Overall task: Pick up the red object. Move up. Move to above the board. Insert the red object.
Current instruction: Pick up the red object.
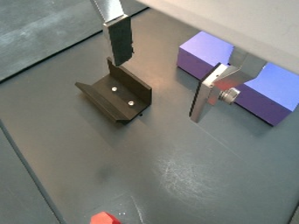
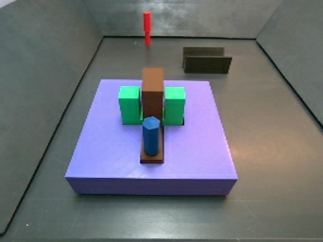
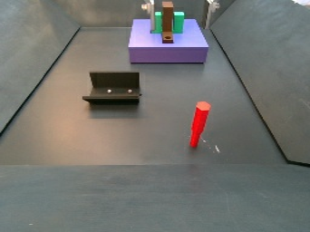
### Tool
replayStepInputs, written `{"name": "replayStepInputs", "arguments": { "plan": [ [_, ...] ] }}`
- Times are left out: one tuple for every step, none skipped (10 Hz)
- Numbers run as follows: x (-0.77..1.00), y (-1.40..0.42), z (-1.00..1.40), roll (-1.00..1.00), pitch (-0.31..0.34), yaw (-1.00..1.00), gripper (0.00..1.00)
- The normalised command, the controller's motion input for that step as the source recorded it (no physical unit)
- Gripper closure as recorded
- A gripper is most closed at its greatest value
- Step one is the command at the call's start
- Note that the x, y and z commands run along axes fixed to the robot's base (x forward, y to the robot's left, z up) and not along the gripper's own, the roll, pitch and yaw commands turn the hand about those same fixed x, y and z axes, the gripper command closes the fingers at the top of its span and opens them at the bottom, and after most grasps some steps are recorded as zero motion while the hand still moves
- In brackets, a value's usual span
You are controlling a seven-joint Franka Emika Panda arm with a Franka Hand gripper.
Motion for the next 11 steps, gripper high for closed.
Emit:
{"name": "replayStepInputs", "arguments": {
  "plan": [
    [0.01,0.45,-0.17,0.1,0.0,0.0,0.0],
    [0.0,0.73,-0.24,0.1,0.0,0.0,0.0],
    [0.0,0.84,-0.29,0.08,0.0,-0.1,0.0],
    [0.0,0.85,-0.31,0.07,0.0,-0.1,0.0],
    [0.0,0.82,-0.34,0.07,0.0,-0.11,0.0],
    [0.03,0.69,-0.37,0.02,0.01,-0.07,0.0],
    [0.02,0.65,-0.44,0.0,0.0,0.0,0.0],
    [0.0,0.29,-0.49,0.1,0.0,0.0,0.0],
    [-0.18,0.02,-0.47,0.12,0.0,-0.01,0.0],
    [-0.2,0.08,-0.43,0.11,0.0,-0.06,0.0],
    [-0.2,0.11,-0.39,0.07,0.0,-0.08,0.0]
  ]
}}
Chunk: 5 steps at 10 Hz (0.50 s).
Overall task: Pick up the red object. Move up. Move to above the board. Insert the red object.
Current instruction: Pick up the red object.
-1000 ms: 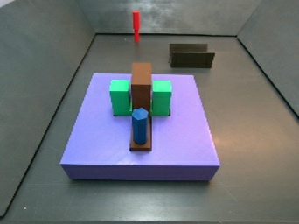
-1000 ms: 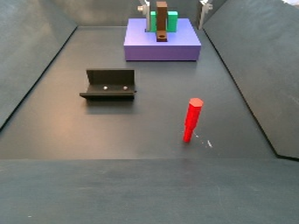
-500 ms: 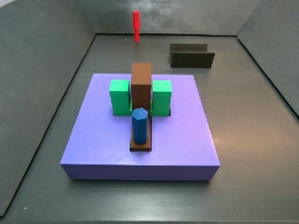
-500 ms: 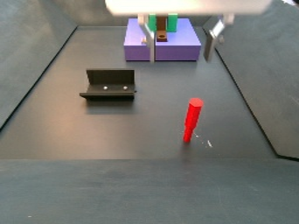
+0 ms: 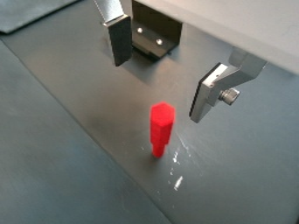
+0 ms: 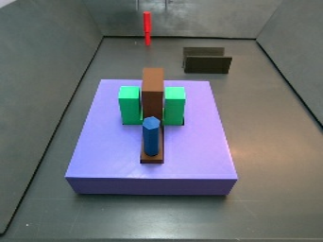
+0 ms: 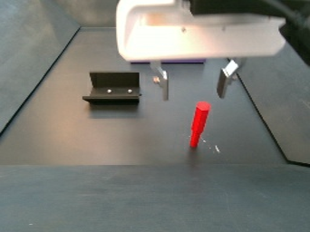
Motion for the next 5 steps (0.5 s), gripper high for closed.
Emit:
{"name": "replayStepInputs", "arguments": {
  "plan": [
    [-0.37,0.21,-0.32,0.07,0.0,-0.13,0.0],
    [-0.37,0.27,-0.26,0.04,0.0,-0.15,0.0],
    [-0.07,0.15,-0.27,0.02,0.0,-0.07,0.0],
    [0.0,0.01,-0.26,0.02,0.0,0.0,0.0],
    [0.02,0.0,-0.26,0.02,0.0,0.0,0.0]
  ]
}}
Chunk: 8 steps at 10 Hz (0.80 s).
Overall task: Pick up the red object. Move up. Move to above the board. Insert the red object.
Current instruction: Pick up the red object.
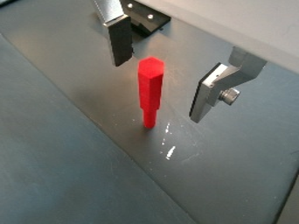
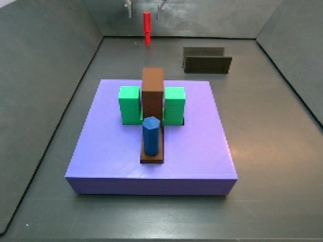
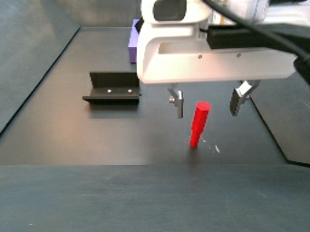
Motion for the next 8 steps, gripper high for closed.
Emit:
{"name": "replayStepInputs", "arguments": {
  "plan": [
    [0.09,0.0,-0.27,0.04,0.0,0.0,0.0],
    [0.13,0.0,-0.25,0.07,0.0,0.0,0.0],
    [0.11,0.02,-0.21,0.05,0.003,0.0,0.0],
    [0.09,0.01,-0.13,0.02,0.011,0.0,0.0],
    [0.08,0.0,0.0,0.0,0.006,0.0,0.0],
    [0.0,0.0,0.0,0.0,0.0,0.0,0.0],
    [0.0,0.0,0.0,0.0,0.0,0.0,1.0],
    [0.0,0.0,0.0,0.0,0.0,0.0,1.0]
  ]
}}
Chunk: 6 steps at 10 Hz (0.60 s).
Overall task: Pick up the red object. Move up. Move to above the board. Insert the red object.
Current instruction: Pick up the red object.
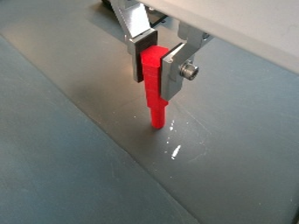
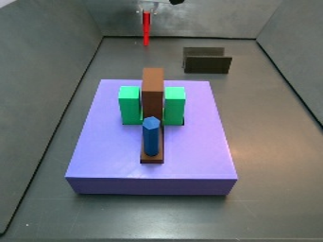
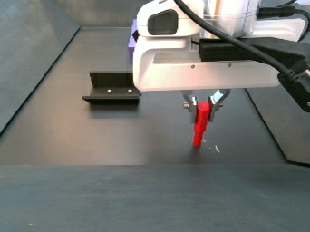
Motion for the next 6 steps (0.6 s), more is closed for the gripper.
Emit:
{"name": "replayStepInputs", "arguments": {
  "plan": [
    [0.0,0.0,0.0,0.0,0.0,0.0,1.0],
    [0.0,0.0,0.0,0.0,0.0,0.0,1.0],
    [0.0,0.0,0.0,0.0,0.0,0.0,1.0],
    [0.0,0.0,0.0,0.0,0.0,0.0,1.0],
    [0.0,0.0,0.0,0.0,0.0,0.0,1.0],
    [0.0,0.0,0.0,0.0,0.0,0.0,1.0]
  ]
}}
